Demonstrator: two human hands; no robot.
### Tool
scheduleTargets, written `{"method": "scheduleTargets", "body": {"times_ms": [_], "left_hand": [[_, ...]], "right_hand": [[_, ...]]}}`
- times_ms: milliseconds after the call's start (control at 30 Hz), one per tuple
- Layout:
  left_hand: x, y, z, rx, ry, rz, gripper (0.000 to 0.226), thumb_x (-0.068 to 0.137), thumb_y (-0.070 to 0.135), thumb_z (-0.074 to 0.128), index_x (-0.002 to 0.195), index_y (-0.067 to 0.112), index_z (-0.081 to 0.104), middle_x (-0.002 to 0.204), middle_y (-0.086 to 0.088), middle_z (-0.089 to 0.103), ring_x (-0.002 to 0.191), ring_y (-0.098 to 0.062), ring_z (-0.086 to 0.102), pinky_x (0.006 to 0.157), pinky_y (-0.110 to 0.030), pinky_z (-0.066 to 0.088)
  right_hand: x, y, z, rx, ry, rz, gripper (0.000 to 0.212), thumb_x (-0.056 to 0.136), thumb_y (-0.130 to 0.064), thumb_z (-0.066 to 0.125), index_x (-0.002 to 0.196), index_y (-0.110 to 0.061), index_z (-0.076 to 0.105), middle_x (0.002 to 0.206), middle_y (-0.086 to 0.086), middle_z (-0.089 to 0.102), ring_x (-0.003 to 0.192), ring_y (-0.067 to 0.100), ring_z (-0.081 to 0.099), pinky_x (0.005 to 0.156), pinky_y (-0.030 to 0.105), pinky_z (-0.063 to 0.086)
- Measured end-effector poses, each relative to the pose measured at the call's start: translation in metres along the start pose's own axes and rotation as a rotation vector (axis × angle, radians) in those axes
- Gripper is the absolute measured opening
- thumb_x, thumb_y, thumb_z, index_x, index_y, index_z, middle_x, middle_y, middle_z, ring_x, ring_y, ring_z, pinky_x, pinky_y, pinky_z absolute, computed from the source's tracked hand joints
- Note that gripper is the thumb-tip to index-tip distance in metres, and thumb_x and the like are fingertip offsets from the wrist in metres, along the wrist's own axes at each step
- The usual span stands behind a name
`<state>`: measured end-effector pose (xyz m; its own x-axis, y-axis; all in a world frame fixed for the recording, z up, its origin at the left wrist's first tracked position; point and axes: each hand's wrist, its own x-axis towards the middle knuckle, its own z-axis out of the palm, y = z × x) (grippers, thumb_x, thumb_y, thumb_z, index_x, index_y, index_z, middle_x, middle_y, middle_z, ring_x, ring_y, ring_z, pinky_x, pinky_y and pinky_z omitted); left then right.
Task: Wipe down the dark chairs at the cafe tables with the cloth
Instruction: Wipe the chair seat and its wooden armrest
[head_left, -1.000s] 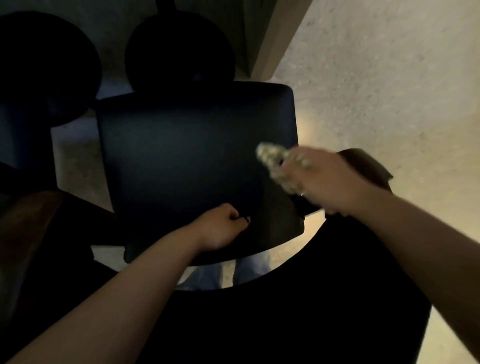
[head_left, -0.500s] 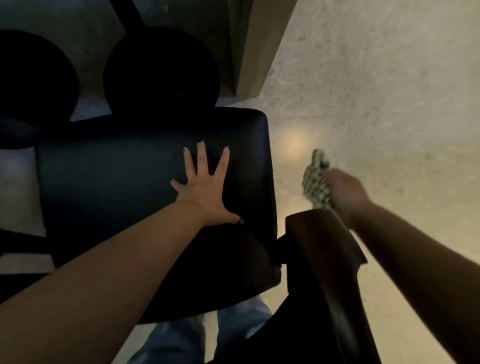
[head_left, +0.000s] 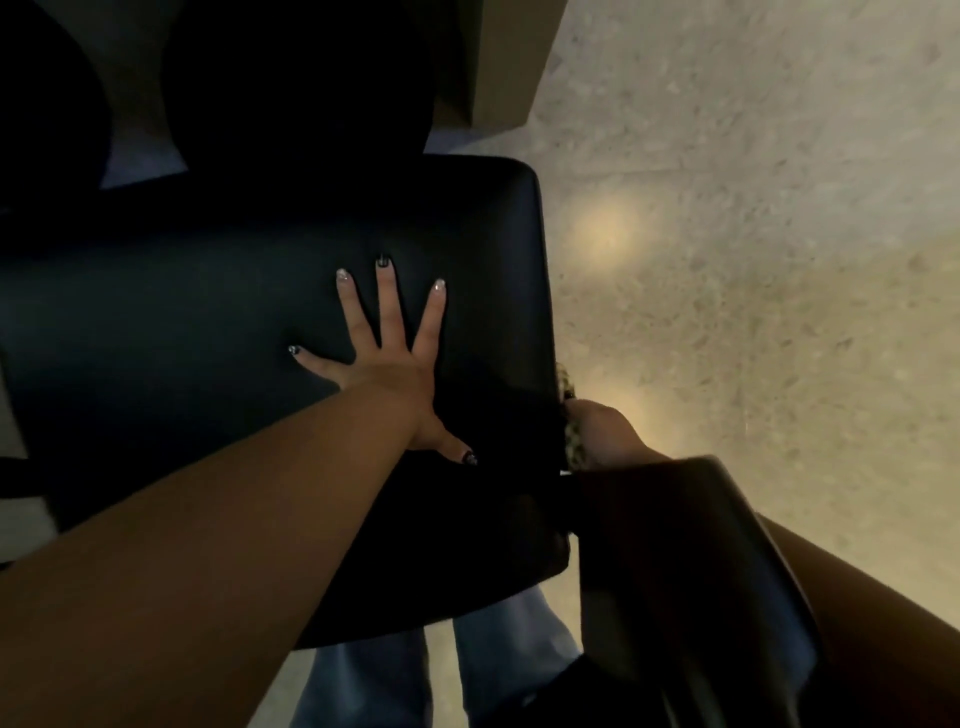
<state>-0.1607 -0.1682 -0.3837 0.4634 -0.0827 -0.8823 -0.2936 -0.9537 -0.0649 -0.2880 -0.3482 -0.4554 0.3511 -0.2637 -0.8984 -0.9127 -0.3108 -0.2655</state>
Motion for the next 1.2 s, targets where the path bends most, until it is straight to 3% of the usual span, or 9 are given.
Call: {"method": "scheduleTargets", "body": {"times_ms": [67, 167, 267, 400, 500, 667, 833, 967, 1200], "left_hand": [[0.005, -0.002, 0.003, 0.0, 0.005, 0.013, 0.172, 0.019, 0.087, 0.073, 0.11, 0.033, -0.063, 0.12, -0.013, -0.068, 0.112, -0.046, -0.059, 0.086, -0.089, 0.004], [0.006, -0.002, 0.003, -0.018, 0.018, 0.024, 0.172, 0.019, 0.087, 0.072, 0.11, 0.033, -0.063, 0.121, -0.013, -0.068, 0.112, -0.046, -0.059, 0.085, -0.089, 0.003], [0.008, -0.002, 0.005, -0.009, 0.016, 0.027, 0.172, 0.019, 0.088, 0.071, 0.11, 0.033, -0.064, 0.121, -0.014, -0.068, 0.111, -0.046, -0.06, 0.084, -0.089, 0.002], [0.008, -0.003, 0.005, -0.023, 0.02, 0.04, 0.171, 0.018, 0.088, 0.071, 0.107, 0.033, -0.064, 0.121, -0.014, -0.068, 0.109, -0.047, -0.061, 0.082, -0.089, 0.0], [0.01, -0.004, 0.007, -0.028, 0.027, 0.044, 0.172, 0.018, 0.088, 0.071, 0.108, 0.033, -0.064, 0.122, -0.014, -0.067, 0.11, -0.047, -0.06, 0.081, -0.09, 0.001], [0.011, -0.005, 0.007, -0.042, 0.026, 0.063, 0.172, 0.019, 0.087, 0.072, 0.109, 0.033, -0.064, 0.123, -0.014, -0.067, 0.109, -0.048, -0.06, 0.081, -0.09, 0.001], [0.014, -0.006, 0.01, -0.052, 0.036, 0.086, 0.172, 0.02, 0.087, 0.073, 0.111, 0.034, -0.063, 0.124, -0.014, -0.067, 0.11, -0.047, -0.06, 0.078, -0.089, -0.003], [0.014, -0.007, 0.011, -0.057, 0.048, 0.096, 0.172, 0.02, 0.086, 0.074, 0.11, 0.035, -0.063, 0.123, -0.013, -0.067, 0.111, -0.047, -0.06, 0.072, -0.089, -0.008], [0.012, -0.009, 0.011, -0.087, 0.05, 0.124, 0.17, 0.024, 0.085, 0.074, 0.113, 0.035, -0.062, 0.125, -0.014, -0.066, 0.111, -0.048, -0.059, 0.075, -0.09, -0.005]], "right_hand": [[0.003, -0.02, -0.003, 0.137, 0.037, -0.002, 0.015, 0.093, -0.015, 0.049, 0.09, -0.007, 0.061, 0.088, 0.011, 0.063, 0.077, 0.014, 0.065, 0.06, 0.018, 0.039], [0.007, -0.064, -0.015, 0.621, 0.147, 0.068, 0.034, 0.096, -0.012, 0.039, 0.064, -0.015, 0.052, 0.05, 0.001, 0.044, 0.033, 0.012, 0.041, 0.037, 0.016, 0.029], [0.009, -0.112, -0.034, 0.746, 0.17, -0.062, 0.028, 0.094, -0.015, 0.04, 0.075, -0.017, 0.06, 0.059, 0.003, 0.052, 0.043, 0.014, 0.049, 0.045, 0.018, 0.036], [0.005, -0.111, -0.036, 0.639, 0.12, -0.17, 0.026, 0.096, -0.014, 0.04, 0.093, -0.02, 0.065, 0.095, 0.009, 0.066, 0.086, 0.025, 0.061, 0.075, 0.036, 0.049], [-0.002, -0.066, -0.025, 0.508, 0.022, -0.138, 0.033, 0.096, -0.006, 0.037, 0.088, -0.027, 0.061, 0.079, 0.001, 0.061, 0.071, 0.02, 0.056, 0.063, 0.031, 0.045], [-0.012, -0.011, -0.013, 0.112, -0.07, -0.072, 0.033, 0.098, -0.005, 0.039, 0.085, -0.033, 0.051, 0.089, -0.01, 0.057, 0.076, 0.001, 0.055, 0.072, 0.019, 0.05], [0.01, -0.064, -0.02, 0.352, 0.094, -0.014, 0.035, 0.088, 0.009, 0.033, 0.088, -0.014, 0.06, 0.058, 0.007, 0.051, 0.044, 0.017, 0.046, 0.048, 0.026, 0.039], [0.026, -0.129, -0.037, 0.393, 0.282, -0.181, 0.043, 0.08, 0.009, 0.027, 0.08, -0.021, 0.058, 0.056, 0.004, 0.046, 0.041, 0.015, 0.039, 0.042, 0.023, 0.031], [-0.007, -0.069, -0.023, 0.264, 0.097, -0.031, 0.035, 0.091, 0.004, 0.032, 0.07, -0.013, 0.054, 0.054, 0.005, 0.05, 0.049, 0.019, 0.044, 0.047, 0.024, 0.034]]}}
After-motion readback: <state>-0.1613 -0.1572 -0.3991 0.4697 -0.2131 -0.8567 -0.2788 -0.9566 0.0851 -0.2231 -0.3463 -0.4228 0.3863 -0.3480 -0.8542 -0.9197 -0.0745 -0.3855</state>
